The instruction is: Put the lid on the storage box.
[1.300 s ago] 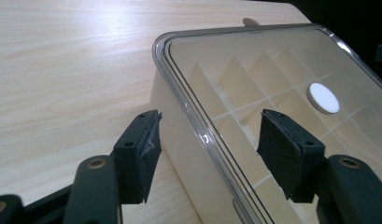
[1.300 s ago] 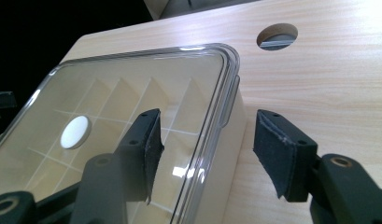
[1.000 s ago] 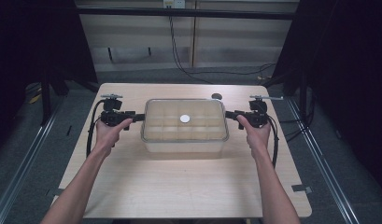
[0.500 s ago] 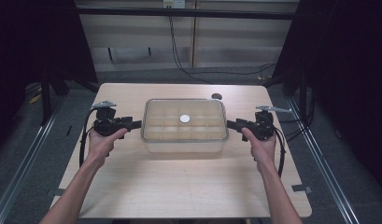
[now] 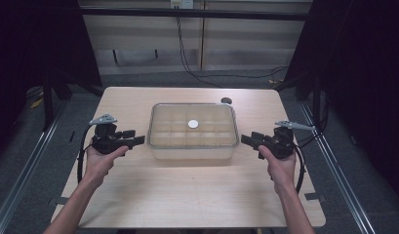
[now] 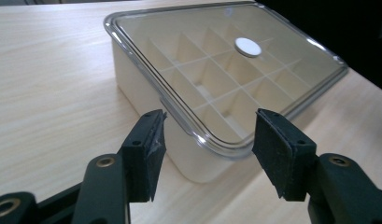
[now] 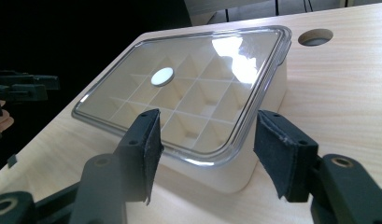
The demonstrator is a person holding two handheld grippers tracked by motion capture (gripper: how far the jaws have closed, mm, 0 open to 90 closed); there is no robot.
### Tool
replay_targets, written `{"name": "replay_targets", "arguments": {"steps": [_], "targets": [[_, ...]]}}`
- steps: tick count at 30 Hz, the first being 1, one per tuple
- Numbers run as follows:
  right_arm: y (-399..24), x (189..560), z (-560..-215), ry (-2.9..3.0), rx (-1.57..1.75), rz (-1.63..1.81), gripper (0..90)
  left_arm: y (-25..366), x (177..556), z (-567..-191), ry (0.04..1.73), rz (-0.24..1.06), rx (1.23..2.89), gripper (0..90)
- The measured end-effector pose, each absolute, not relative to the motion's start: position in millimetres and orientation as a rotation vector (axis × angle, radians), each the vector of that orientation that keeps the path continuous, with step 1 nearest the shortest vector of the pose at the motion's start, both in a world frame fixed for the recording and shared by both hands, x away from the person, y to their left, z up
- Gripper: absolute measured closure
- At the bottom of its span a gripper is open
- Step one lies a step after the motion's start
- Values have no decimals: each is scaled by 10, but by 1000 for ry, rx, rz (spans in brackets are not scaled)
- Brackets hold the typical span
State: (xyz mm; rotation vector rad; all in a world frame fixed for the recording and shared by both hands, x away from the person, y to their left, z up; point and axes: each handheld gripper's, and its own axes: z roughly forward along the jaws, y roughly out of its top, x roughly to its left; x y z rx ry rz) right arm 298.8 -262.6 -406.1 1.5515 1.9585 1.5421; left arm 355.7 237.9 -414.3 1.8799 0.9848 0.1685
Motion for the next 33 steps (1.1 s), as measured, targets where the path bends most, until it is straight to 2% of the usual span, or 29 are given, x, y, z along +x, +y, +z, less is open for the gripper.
{"name": "replay_targets", "arguments": {"steps": [11, 33], "targets": [[-2622, 2650, -4114, 1974, 1546, 1540, 412, 2483, 3258, -4253, 959, 167, 1916, 377], [-2614, 2062, -4410, 1986, 1545, 1423, 382, 2649, 2676, -4532, 1009, 183, 1980, 354]]}}
